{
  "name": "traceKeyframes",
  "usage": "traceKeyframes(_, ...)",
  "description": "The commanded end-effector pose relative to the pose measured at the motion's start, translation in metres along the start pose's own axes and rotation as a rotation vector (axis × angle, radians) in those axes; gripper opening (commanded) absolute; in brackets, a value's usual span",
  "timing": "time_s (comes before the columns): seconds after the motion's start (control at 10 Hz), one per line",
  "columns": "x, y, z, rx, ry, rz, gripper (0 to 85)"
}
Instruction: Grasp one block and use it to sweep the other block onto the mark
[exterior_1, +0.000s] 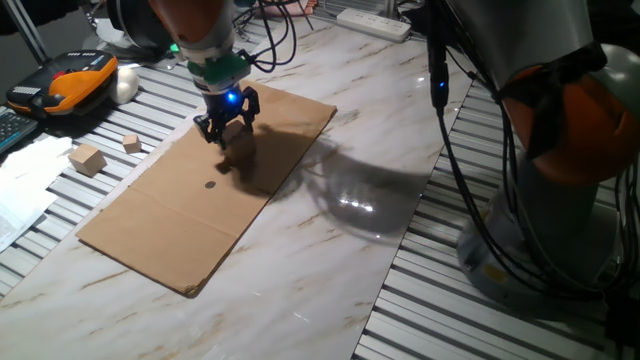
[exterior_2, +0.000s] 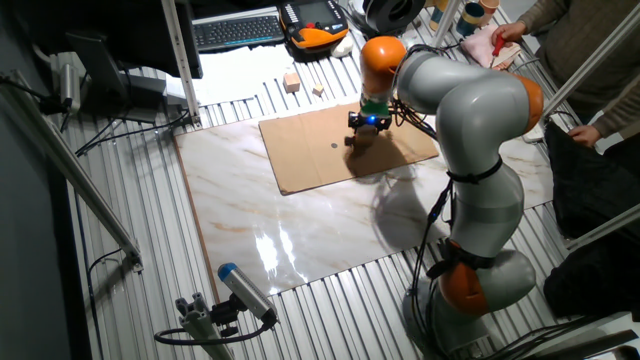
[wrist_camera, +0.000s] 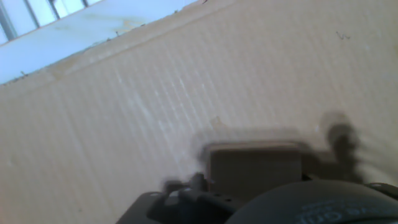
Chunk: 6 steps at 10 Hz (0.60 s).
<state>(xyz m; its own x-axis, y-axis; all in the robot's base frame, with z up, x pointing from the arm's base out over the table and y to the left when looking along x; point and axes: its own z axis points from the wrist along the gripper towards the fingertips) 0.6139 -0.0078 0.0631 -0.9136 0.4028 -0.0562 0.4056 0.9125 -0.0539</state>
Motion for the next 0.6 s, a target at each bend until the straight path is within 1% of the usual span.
traceKeyframes(0.0, -0.001, 0.001, -0.002, -0.017, 0.005, -0.005, 85.0)
traceKeyframes(0.1, -0.004, 0.003, -0.008, -0.047, 0.026, -0.005, 85.0)
traceKeyframes(0.2, -0.007, 0.005, -0.02, -0.083, 0.05, -0.011, 85.0)
traceKeyframes(0.3, -0.01, 0.01, -0.034, -0.113, 0.067, -0.017, 85.0)
traceKeyframes(0.4, -0.014, 0.02, -0.049, -0.142, 0.092, -0.038, 68.0)
traceKeyframes(0.5, -0.016, 0.027, -0.061, -0.157, 0.11, -0.06, 68.0)
